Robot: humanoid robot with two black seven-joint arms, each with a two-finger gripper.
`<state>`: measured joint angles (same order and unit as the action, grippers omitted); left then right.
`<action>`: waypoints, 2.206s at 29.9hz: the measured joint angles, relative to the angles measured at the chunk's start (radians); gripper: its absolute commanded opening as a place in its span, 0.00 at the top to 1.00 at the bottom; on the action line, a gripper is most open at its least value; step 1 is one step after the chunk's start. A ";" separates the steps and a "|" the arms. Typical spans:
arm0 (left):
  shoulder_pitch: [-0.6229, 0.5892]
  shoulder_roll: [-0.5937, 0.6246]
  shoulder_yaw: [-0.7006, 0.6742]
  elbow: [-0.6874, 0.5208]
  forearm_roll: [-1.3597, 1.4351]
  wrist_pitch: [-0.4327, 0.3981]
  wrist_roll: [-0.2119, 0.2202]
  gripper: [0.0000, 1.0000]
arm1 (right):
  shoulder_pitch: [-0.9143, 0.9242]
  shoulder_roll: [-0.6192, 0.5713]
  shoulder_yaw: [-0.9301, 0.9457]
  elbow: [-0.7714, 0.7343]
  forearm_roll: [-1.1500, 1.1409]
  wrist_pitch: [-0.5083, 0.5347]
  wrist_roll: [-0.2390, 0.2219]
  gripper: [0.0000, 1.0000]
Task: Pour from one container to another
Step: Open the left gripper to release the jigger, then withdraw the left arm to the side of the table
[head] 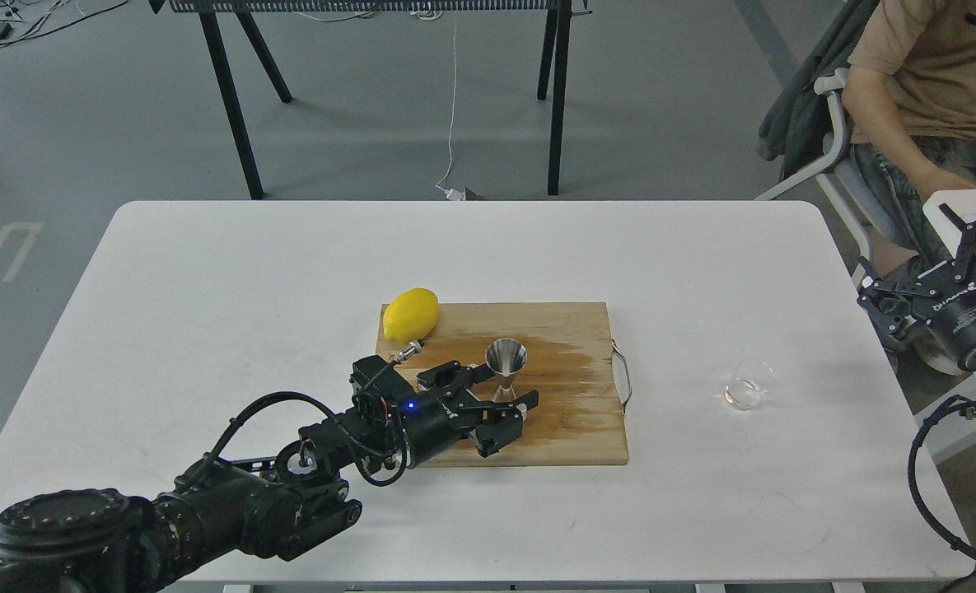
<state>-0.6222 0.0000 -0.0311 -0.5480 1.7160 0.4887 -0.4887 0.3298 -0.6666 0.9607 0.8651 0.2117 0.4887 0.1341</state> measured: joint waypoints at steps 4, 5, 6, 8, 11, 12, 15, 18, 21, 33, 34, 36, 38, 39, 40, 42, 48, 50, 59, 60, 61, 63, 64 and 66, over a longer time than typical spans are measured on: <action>0.010 0.000 -0.005 0.000 -0.002 0.000 0.000 0.19 | -0.001 0.001 -0.001 0.000 0.000 0.000 0.000 0.01; 0.011 0.000 -0.006 0.000 -0.002 0.000 0.000 0.19 | -0.001 0.001 -0.002 0.000 0.000 0.000 0.001 0.01; 0.012 0.000 -0.007 0.000 -0.002 0.000 0.000 0.19 | -0.001 0.001 -0.002 0.000 0.000 0.000 0.001 0.01; 0.014 0.000 -0.007 0.000 -0.002 0.000 0.000 0.19 | -0.001 0.001 -0.002 0.000 0.000 0.000 0.001 0.01; 0.016 0.000 -0.008 0.000 -0.003 0.000 0.000 0.19 | -0.002 0.001 -0.002 0.000 0.000 0.000 0.001 0.01; 0.016 0.000 -0.008 0.000 -0.003 0.000 0.000 0.19 | -0.002 0.001 -0.002 0.000 0.000 0.000 0.001 0.01; 0.016 0.000 -0.009 -0.001 -0.003 0.000 0.000 0.19 | -0.002 0.001 -0.001 0.000 0.000 0.000 0.001 0.01; 0.015 0.000 -0.009 -0.001 -0.003 0.000 0.000 0.19 | -0.002 0.001 0.000 0.000 0.000 0.000 0.001 0.01; 0.015 0.000 -0.009 -0.001 -0.004 0.000 0.000 0.19 | -0.002 0.001 0.000 0.000 0.000 0.000 0.001 0.01; 0.013 0.000 -0.010 -0.022 -0.004 0.000 0.000 0.19 | -0.003 0.001 0.000 0.000 0.000 0.000 0.002 0.01; 0.014 0.000 -0.010 -0.022 -0.004 0.000 0.000 0.19 | -0.003 0.001 0.000 0.000 0.000 0.000 0.002 0.01; 0.015 0.000 -0.011 -0.023 -0.004 0.000 0.000 0.19 | -0.003 0.001 0.000 0.000 0.000 0.000 0.002 0.01; 0.016 0.000 -0.013 -0.023 -0.004 0.000 0.000 0.19 | -0.003 0.002 0.000 0.000 0.000 0.000 0.003 0.01; 0.016 0.000 -0.014 -0.023 -0.004 0.000 0.000 0.19 | -0.003 0.002 0.001 0.000 0.000 0.000 0.003 0.01; 0.016 0.000 -0.016 -0.023 -0.004 0.000 0.000 0.19 | -0.003 0.002 0.001 0.000 0.000 0.000 0.003 0.01; 0.016 0.000 -0.021 -0.022 -0.004 0.000 0.000 0.19 | -0.003 0.002 0.001 0.000 0.000 0.000 0.003 0.01; 0.021 0.000 -0.026 -0.021 -0.005 0.000 0.000 0.19 | -0.003 0.002 0.001 0.000 0.000 0.000 0.003 0.01; 0.023 0.000 -0.026 -0.021 -0.006 0.000 0.000 0.19 | -0.003 0.002 0.001 0.000 0.000 0.000 0.003 0.01; 0.041 0.012 -0.043 -0.022 -0.006 0.000 0.000 0.19 | -0.003 0.002 0.001 0.000 0.000 0.000 0.004 0.01; 0.042 0.016 -0.046 -0.022 -0.006 0.000 0.000 0.19 | -0.003 0.002 0.000 0.000 0.000 0.000 0.004 0.01; 0.042 0.020 -0.049 -0.022 -0.006 0.000 0.000 0.19 | -0.003 0.002 0.000 0.000 0.000 0.000 0.004 0.01; 0.042 0.028 -0.057 -0.022 -0.006 0.000 0.000 0.19 | -0.003 0.002 0.000 0.000 0.000 0.000 0.004 0.01; 0.043 0.030 -0.060 -0.022 -0.006 0.000 0.000 0.19 | -0.003 0.002 0.000 0.000 0.000 0.000 0.004 0.01; 0.044 0.031 -0.063 -0.022 -0.006 0.000 0.000 0.19 | -0.003 0.002 0.000 0.000 0.000 0.000 0.004 0.01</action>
<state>-0.5779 0.0312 -0.0942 -0.5701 1.7105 0.4887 -0.4887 0.3268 -0.6642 0.9603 0.8652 0.2117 0.4887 0.1381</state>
